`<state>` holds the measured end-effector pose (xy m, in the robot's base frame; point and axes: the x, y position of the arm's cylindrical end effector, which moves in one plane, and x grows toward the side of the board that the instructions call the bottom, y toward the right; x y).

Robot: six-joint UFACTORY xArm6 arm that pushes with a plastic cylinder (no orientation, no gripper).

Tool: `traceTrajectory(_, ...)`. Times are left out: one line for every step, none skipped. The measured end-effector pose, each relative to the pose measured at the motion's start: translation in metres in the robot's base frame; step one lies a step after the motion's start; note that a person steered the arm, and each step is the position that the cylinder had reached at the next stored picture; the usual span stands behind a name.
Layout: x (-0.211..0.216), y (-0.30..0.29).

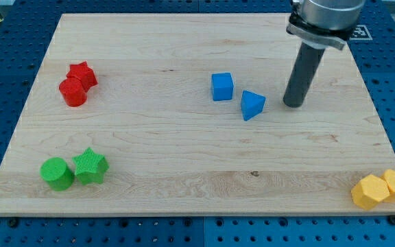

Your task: Move the red star into the blue blocks

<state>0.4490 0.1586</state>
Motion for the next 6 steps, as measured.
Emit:
traceTrajectory(0.014, -0.029)
traceTrajectory(0.017, -0.071)
traceTrajectory(0.006, -0.091)
traceTrajectory(0.001, -0.088)
traceTrajectory(0.027, -0.051)
traceTrajectory(-0.017, -0.017)
